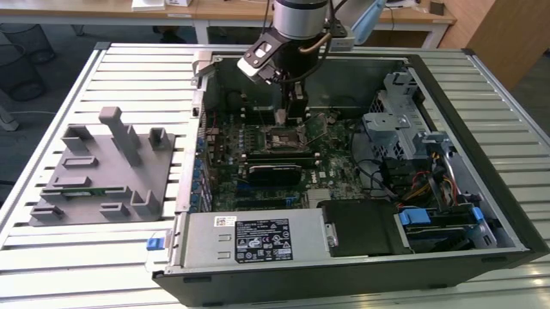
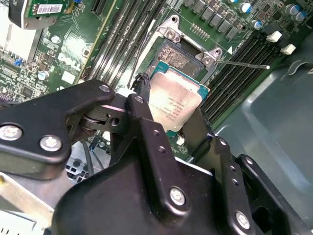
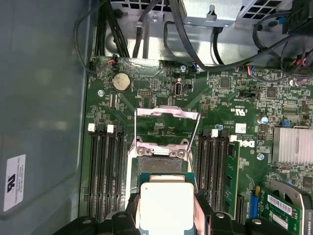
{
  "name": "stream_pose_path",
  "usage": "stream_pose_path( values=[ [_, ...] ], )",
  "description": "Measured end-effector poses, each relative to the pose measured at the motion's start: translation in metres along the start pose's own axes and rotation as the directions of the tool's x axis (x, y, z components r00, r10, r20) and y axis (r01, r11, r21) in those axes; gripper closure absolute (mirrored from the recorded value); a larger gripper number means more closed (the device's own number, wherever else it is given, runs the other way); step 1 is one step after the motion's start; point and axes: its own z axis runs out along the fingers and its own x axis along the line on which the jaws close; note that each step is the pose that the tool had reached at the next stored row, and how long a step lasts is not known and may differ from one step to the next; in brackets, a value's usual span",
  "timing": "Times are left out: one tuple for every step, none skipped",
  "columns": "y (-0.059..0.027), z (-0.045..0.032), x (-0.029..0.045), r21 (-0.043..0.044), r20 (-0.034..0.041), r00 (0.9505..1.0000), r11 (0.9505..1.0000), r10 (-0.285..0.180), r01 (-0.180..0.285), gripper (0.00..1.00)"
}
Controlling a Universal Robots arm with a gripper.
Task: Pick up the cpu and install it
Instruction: 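Place the cpu into insertion slot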
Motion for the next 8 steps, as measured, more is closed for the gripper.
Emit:
stream_pose_path(
  values=[
    [-0.0002, 0.0009, 0.0, 0.0, 0.0, 1.0, 1.0, 0.0, 0.0, 0.47],
    [-0.0003, 0.0018, 0.0001, -0.0001, -0.0001, 1.0, 1.0, 0.0, 0.0, 0.47],
    [-0.0005, 0.0026, 0.0001, -0.0001, -0.0001, 1.0, 1.0, 0.0, 0.0, 0.47],
    [-0.0008, 0.0033, 0.0001, 0.0, 0.0, 1.0, 1.0, 0.0, 0.0, 0.47],
    [-0.0009, 0.004, 0.0002, -0.0001, -0.0001, 1.0, 1.0, 0.0, 0.0, 0.47],
    [-0.0011, 0.0046, 0.0002, 0.0, 0.0, 1.0, 1.0, 0.0, 0.0, 0.47],
    [-0.0013, 0.0052, 0.0002, 0.0, 0.0, 1.0, 1.0, 0.0, 0.0, 0.47],
    [-0.0015, 0.0059, 0.0002, 0.0, 0.0, 1.0, 1.0, 0.0, 0.0, 0.47]
  ],
)
